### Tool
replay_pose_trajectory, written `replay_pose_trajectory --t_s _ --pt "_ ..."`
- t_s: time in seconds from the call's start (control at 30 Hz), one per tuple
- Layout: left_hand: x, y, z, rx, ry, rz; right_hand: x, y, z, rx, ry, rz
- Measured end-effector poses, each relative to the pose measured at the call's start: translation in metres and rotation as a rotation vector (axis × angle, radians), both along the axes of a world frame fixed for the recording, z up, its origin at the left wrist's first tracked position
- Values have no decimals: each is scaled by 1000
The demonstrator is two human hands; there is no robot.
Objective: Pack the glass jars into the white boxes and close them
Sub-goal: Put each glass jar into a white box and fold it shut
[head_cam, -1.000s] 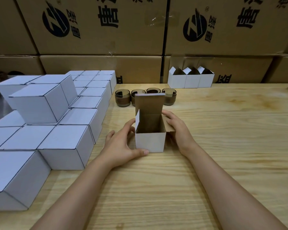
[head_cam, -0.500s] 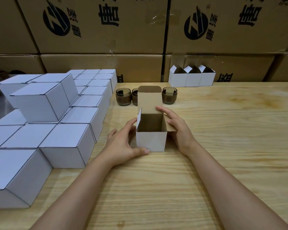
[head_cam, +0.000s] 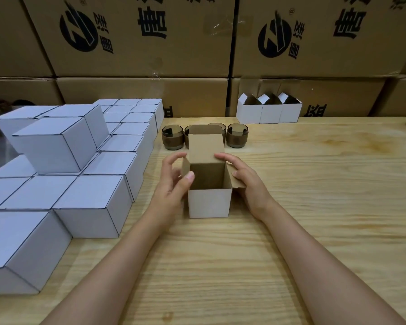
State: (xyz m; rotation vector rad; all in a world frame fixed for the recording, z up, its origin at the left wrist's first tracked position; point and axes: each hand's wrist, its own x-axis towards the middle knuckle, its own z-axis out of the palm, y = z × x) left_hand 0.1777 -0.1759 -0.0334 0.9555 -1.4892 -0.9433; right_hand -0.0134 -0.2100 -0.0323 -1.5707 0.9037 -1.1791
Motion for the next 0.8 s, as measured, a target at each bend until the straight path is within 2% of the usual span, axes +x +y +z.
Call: replay_pose_trajectory --t_s 0.1,0.23,0.3,0.47,0.6,0.63,0.7,0.73,0.8 --pt "2 -1 -3 75 153 14 -1 0 0 -1 1 5" --pt "5 -1 -2 128 206 4 -1 -1 0 -7 27 3" --pt "6 1 -1 130 161 -17 -2 -1 -2 -4 19 8" --pt "4 4 1 38 -115 53 -2 -3 -3 48 -69 73" --pt "0 2 -2 -18 -143 149 -10 -10 4 111 -147 194" --pt "0 0 -3 -25 -138 174 -12 -16 8 120 -190 142" --pt "-1 -2 -5 -15 -118 207 -18 -35 15 114 -230 -115" --pt "0 -4 -5 -10 -110 221 -22 -48 17 84 -135 -288" --pt "-1 -4 -5 20 -102 234 -31 -76 16 38 266 -531"
